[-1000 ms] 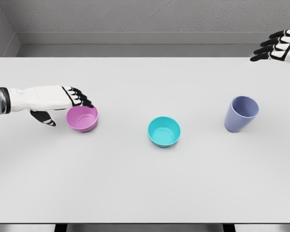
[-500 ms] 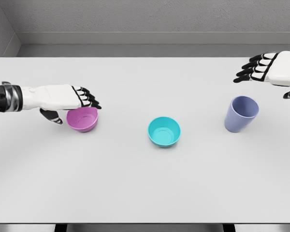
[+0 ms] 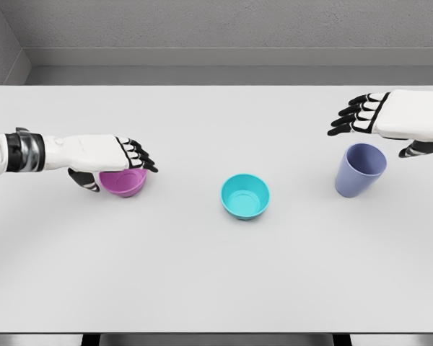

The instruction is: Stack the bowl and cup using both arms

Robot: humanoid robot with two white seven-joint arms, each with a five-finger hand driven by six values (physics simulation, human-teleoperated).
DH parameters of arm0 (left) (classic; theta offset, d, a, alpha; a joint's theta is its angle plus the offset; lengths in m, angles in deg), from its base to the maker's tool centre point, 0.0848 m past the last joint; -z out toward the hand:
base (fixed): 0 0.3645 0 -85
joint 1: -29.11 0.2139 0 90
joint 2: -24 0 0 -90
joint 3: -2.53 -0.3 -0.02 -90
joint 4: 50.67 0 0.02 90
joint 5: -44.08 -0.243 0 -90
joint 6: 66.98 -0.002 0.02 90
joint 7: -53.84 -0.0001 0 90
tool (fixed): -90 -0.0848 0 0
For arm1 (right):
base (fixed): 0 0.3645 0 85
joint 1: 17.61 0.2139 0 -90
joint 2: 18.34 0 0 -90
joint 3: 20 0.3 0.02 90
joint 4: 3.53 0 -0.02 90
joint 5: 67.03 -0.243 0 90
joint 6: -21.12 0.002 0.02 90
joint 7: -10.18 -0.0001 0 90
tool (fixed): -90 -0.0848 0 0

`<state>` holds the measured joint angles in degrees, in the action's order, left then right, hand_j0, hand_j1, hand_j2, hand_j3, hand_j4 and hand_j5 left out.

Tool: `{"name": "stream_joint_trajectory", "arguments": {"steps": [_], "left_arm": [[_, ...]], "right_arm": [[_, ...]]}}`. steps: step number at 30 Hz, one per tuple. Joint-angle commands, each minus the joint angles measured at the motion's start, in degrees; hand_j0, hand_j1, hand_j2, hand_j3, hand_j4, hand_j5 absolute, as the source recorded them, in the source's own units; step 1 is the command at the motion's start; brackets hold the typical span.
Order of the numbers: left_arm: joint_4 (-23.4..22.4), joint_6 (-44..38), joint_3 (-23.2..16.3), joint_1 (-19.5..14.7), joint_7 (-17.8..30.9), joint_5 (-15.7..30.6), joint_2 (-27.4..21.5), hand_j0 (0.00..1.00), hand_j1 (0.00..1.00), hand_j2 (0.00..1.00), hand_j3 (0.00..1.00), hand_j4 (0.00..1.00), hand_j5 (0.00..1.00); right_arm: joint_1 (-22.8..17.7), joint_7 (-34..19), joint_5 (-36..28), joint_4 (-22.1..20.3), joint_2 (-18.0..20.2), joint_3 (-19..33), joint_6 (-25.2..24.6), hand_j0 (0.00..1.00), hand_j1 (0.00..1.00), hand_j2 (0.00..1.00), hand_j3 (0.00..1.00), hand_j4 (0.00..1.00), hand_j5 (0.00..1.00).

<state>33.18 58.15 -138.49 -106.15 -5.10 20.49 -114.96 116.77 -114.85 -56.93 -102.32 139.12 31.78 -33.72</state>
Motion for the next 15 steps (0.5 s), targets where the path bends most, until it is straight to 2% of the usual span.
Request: {"name": "stream_joint_trajectory", "arguments": {"steps": [1, 15], "left_arm": [[0.0, -0.1, 0.0, 0.0, 0.1, 0.2, 0.0, 1.0, 1.0, 1.0, 1.0, 1.0, 1.0], [-0.1, -0.1, -0.2, -0.1, 0.1, -0.9, 0.6, 1.0, 1.0, 1.0, 1.0, 1.0, 1.0]], "right_arm": [[0.0, 0.0, -0.3, -0.2, 0.0, 0.0, -0.2, 1.0, 1.0, 1.0, 1.0, 1.0, 1.0], [0.1, 0.0, -0.2, -0.8, 0.6, -3.2, -0.2, 1.0, 1.0, 1.0, 1.0, 1.0, 1.0]]}}
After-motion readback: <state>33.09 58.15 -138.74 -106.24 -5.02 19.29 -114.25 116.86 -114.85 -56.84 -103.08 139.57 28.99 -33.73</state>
